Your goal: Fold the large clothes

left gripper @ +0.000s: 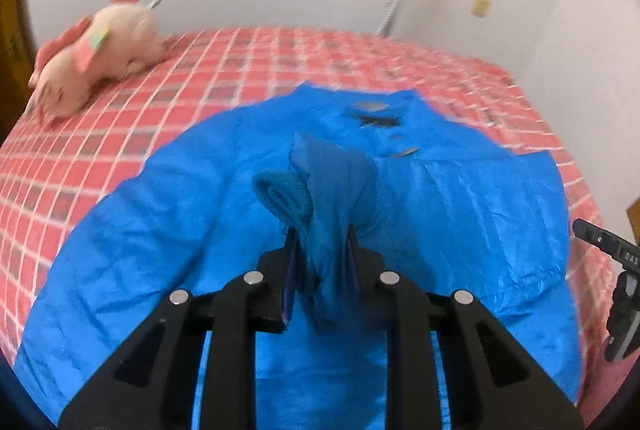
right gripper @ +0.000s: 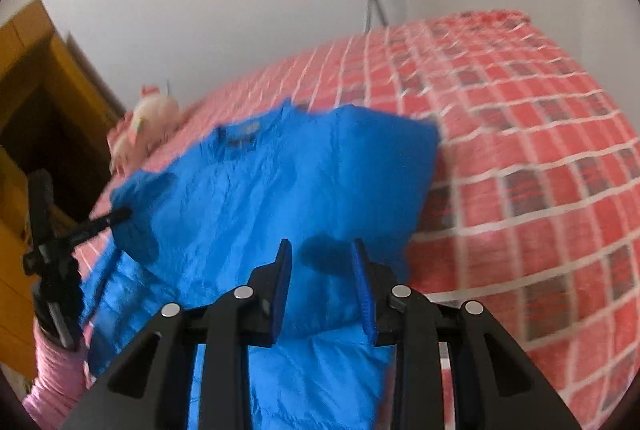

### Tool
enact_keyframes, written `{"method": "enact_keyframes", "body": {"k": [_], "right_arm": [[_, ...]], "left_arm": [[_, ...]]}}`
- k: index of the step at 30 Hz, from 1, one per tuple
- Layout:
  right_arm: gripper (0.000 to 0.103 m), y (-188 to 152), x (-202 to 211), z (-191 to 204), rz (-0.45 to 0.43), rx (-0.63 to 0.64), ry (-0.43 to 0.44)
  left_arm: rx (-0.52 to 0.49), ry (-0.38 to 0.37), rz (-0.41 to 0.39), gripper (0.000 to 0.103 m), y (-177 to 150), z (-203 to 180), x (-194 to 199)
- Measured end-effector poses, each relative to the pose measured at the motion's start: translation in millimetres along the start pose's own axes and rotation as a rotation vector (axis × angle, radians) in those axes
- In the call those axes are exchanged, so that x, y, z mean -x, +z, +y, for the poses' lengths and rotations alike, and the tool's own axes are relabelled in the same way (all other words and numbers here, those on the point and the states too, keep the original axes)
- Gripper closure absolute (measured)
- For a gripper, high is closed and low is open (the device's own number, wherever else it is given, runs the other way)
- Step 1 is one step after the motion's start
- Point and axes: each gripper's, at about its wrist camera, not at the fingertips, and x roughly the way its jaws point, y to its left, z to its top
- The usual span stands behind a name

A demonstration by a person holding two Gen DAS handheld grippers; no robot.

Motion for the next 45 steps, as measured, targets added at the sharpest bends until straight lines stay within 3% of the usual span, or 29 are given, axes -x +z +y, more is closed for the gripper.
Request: {"method": "enact_keyframes", "body": {"k": [6,12,15,17,19,22,25,27,31,34,38,41,45], "right_arm": [[0.074,-7,-47,1,0.117,-0.001,-0.063],[0.074,-10,-51,7,0.131,0.028,-0.113],[0.072,1,-31,23,0.085,0.077,-0.130],[0.069,18,-21,33,0.049,0.089,-0.134],[0.068,34,-27,38,0.055,0.074,-0.123],[0.068,57,-54,41,0.071,0.056,-0.140],[0.068,67,-87,38,0.100,0.065,-0.208],[0.068,66,-109,29,0.153,0.044,-0.215],[0.068,62,-118,22,0.163,0.027,-0.202],[0.068,64,-106,24,0.163,0.003,-0.186],[0.067,43,-69,48,0.153,0.026,-0.040],[0.067,16,-60,66,0.180,0.080,-0.063],[0.067,-5,-70,70,0.235,0.094,-0.093]], "left_arm": [[0.031,0.020,0.080,0.075,-17,29,-35],[0.058,0.005,0.089,0.064,-23,38,-39],[0.083,0.061,0.021,0.059,-15,44,-13],[0.066,0.065,-0.056,0.054,-7,36,11],[0.034,0.040,-0.074,0.054,4,21,17],[-0.014,-0.001,-0.022,0.053,19,-7,-6],[-0.029,0.032,0.040,0.054,25,-17,-45],[-0.018,0.047,0.100,0.054,21,-14,-72],[-0.056,0.069,0.078,0.054,17,-15,-80],[-0.014,0.052,0.085,0.054,20,-12,-69],[-0.003,0.007,0.035,0.052,13,-12,-34],[-0.051,-0.002,0.041,0.052,-2,-27,-24],[-0.080,0.000,0.118,0.052,-19,-33,-44]]}}
